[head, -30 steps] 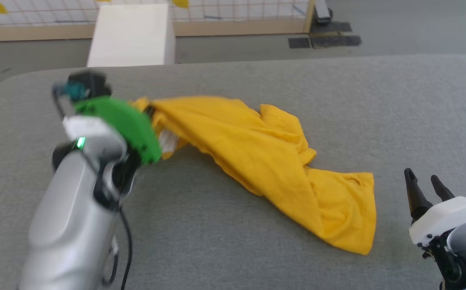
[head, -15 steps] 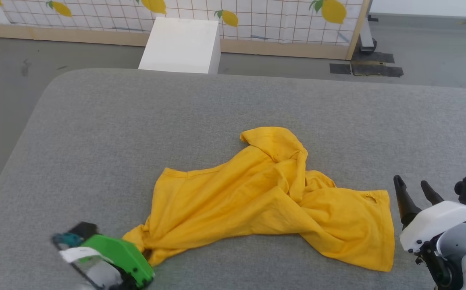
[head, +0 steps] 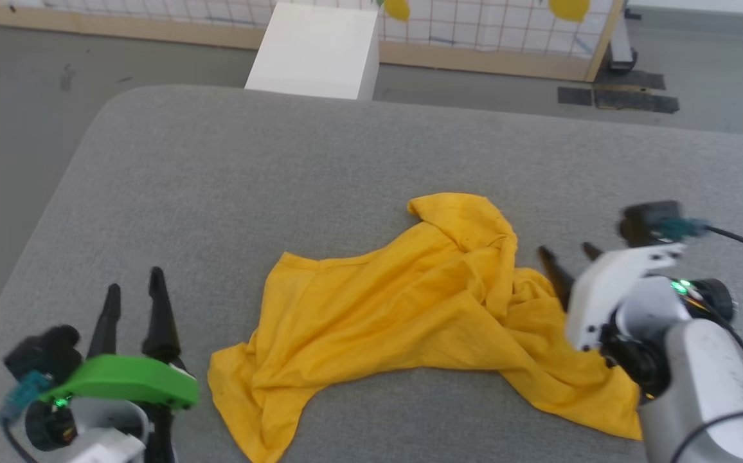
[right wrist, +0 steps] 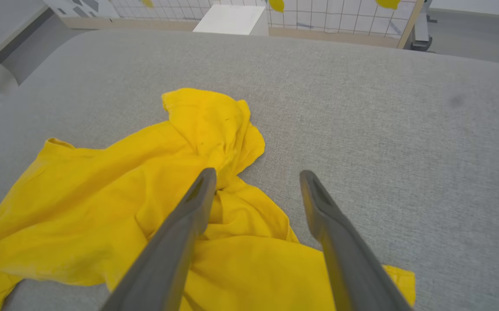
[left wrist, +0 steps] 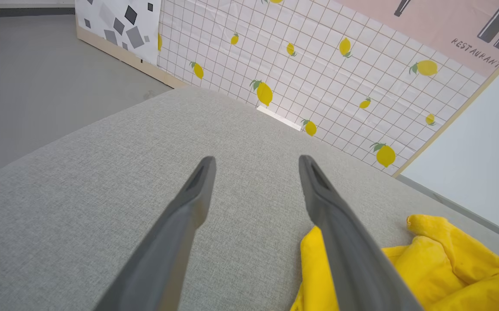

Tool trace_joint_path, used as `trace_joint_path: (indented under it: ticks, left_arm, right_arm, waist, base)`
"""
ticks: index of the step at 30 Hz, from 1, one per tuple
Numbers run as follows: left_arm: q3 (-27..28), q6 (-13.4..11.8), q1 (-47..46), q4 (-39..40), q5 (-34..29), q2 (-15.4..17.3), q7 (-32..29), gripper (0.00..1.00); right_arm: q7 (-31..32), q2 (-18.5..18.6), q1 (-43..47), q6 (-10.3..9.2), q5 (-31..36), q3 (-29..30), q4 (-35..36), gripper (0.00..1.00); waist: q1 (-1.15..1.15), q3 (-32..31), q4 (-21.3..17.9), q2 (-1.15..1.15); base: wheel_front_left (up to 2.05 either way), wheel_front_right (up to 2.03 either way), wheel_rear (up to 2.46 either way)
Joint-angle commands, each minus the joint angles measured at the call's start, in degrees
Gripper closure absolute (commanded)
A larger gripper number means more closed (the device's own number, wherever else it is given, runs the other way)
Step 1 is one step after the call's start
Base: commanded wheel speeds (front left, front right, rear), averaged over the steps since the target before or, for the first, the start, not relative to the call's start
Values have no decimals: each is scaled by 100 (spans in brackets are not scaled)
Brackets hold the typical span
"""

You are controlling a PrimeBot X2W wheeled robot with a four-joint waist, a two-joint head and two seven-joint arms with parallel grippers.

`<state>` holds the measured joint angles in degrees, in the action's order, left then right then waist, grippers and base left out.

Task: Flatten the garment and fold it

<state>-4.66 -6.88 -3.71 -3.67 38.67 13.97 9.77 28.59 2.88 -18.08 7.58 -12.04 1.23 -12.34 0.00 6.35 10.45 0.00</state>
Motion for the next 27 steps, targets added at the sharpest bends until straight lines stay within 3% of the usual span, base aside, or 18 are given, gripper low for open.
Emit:
trace_joint_path:
  ticks: [1,6,13,14,16,23,27]
  left_arm:
    - [-86,98,56,-93,-197,-48,218,0]
    - [-254,325,-74,-249,-890,-191,507,0]
    - [2,552,-183,-280,-1442,-619,521,0]
    - [58,597,-194,-293,-1485,-668,521,0]
    - [137,675,-208,-336,-1551,-739,521,0]
    - [411,864,-220,-371,-1770,-900,522,0]
    - [482,986,-213,-308,-1870,-963,522,0]
  right_arm:
    - [223,-1,-154,-9,75,-170,-76,0]
    - [832,0,-476,-9,420,-698,-235,0]
    - [1089,15,-689,-9,733,-844,-440,0]
    - [1086,13,-706,-9,709,-828,-479,10]
    - [1064,9,-735,-9,673,-839,-523,100]
    - [613,2,-900,-9,358,-848,-444,100]
    - [-66,1,-962,-9,140,-369,-44,100]
  waist:
    - [0,136,131,0]
    - [0,392,310,0]
    - [0,600,436,0]
    - [0,611,433,0]
    - [0,619,419,0]
    - [0,507,257,0]
    - [0,354,118,0]
  base:
    - [0,0,0]
    - [0,0,0]
    - [0,0,0]
    - [0,0,0]
    - [0,0,0]
    - [0,0,0]
    - [0,0,0]
